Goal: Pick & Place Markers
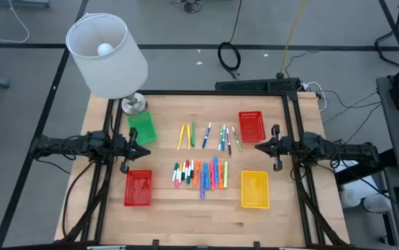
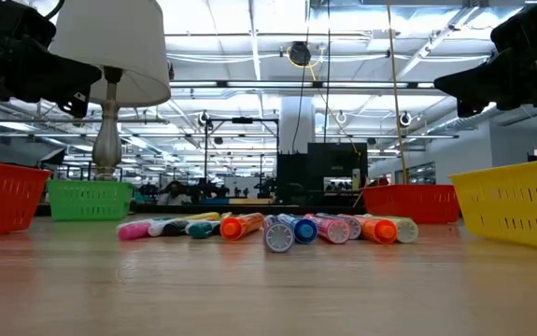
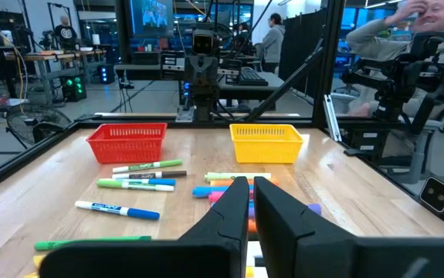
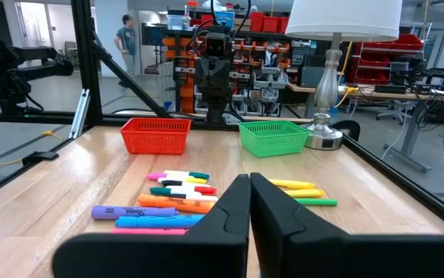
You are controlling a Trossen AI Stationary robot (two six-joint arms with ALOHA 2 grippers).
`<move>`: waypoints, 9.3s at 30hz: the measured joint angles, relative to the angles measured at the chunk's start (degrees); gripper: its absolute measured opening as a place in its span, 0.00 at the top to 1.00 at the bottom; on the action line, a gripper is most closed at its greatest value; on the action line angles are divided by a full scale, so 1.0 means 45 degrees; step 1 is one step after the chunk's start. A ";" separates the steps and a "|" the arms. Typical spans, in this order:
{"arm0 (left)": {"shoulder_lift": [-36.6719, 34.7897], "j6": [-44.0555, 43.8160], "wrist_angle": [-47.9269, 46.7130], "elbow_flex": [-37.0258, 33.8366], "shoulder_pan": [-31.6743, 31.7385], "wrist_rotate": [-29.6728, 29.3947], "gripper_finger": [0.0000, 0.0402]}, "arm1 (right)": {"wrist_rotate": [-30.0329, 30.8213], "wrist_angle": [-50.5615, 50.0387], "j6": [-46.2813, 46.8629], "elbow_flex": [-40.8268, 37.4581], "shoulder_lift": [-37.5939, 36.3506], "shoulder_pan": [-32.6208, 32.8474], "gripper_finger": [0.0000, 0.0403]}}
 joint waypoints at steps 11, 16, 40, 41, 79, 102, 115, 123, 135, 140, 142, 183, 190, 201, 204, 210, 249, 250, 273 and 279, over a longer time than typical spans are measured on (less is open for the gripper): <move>0.0002 0.0000 -0.0002 0.0000 0.0003 0.0004 0.92 | 0.0002 0.0000 0.0000 0.0000 0.0000 0.0000 1.00; 0.0000 0.0000 0.0000 0.0000 -0.0002 0.0000 0.92 | 0.0000 0.0000 0.0000 0.0000 0.0000 0.0000 1.00; 0.0000 0.0000 0.0000 0.0000 0.0003 0.0000 0.92 | 0.0005 0.0112 0.0012 0.0000 0.0000 0.0000 1.00; 0.0000 0.0000 0.0000 0.0000 0.0003 0.0000 0.92 | 0.0005 0.0203 0.0202 0.0000 0.0000 0.0000 1.00; 0.0005 0.0000 0.0000 0.0000 0.0003 0.0000 0.92 | 0.2387 0.6163 0.4186 0.3581 0.9144 0.1391 0.51; 0.0001 0.0000 0.0077 0.0000 0.0003 0.0004 0.92 | 0.2293 -0.9644 0.9380 1.2936 1.9480 0.0477 0.48; 0.0005 0.0000 0.0092 0.0000 -0.0002 0.0000 0.92 | 0.2293 -0.7970 0.8658 1.1539 1.9545 -0.0660 0.48; 0.0003 -0.0002 0.0087 0.0000 -0.0002 0.0005 0.92 | 0.2290 -0.6885 0.8109 1.0859 1.9540 -0.1036 0.48; 0.0005 -0.0002 0.0087 0.0000 -0.0002 0.0005 0.92 | 0.2290 -0.5604 0.8037 0.9704 1.9518 -0.1069 0.48; 0.0005 0.0000 0.0087 0.0000 -0.0001 0.0005 0.92 | 0.2325 -0.5022 0.8307 0.9289 1.9477 -0.1051 0.48; 0.0003 -0.0003 0.0087 0.0000 -0.0002 0.0005 0.92 | 0.2354 -0.4917 0.8330 0.9258 1.9479 -0.1038 0.48; 0.0005 0.0000 0.0083 0.0000 -0.0002 0.0000 0.92 | 0.3304 -0.3871 0.8709 0.9243 2.1104 -0.1622 0.58; 0.0000 -0.0005 0.0087 0.0000 -0.0002 0.0000 0.92 | 0.3283 -0.3946 0.8678 0.9243 2.1119 -0.1622 0.74; 0.0001 -0.0005 0.0083 0.0000 0.0000 0.0001 0.92 | 0.2912 -0.4015 0.8333 0.9233 2.1128 -0.1626 0.95; 0.0000 -0.0004 0.0083 0.0000 -0.0001 0.0000 0.92 | 0.2702 -0.4012 0.8322 0.9233 2.1128 -0.1632 0.95; 0.0000 -0.0001 0.0083 0.0000 0.0003 0.0000 0.92 | 0.2691 -0.4007 0.8117 0.9233 2.1124 -0.1632 0.93; 0.0000 -0.0011 0.0150 0.0006 0.0001 -0.0001 0.92 | 0.2623 -0.1513 0.4655 0.9224 1.5845 -0.1608 0.94; 0.0005 -0.0012 0.0141 0.0009 0.0002 0.0007 0.92 | 0.2618 -0.1199 0.4405 0.9224 1.5795 -0.1608 0.94; 0.0000 0.1667 0.2055 0.0005 -0.0002 0.0010 0.92 | 0.1613 0.5220 0.0512 0.9233 1.6522 -0.1312 0.94; 0.0002 0.2649 0.2180 0.0005 0.0003 -0.0150 0.92 | 0.1613 0.5896 -0.0461 0.9229 1.6521 -0.1098 0.94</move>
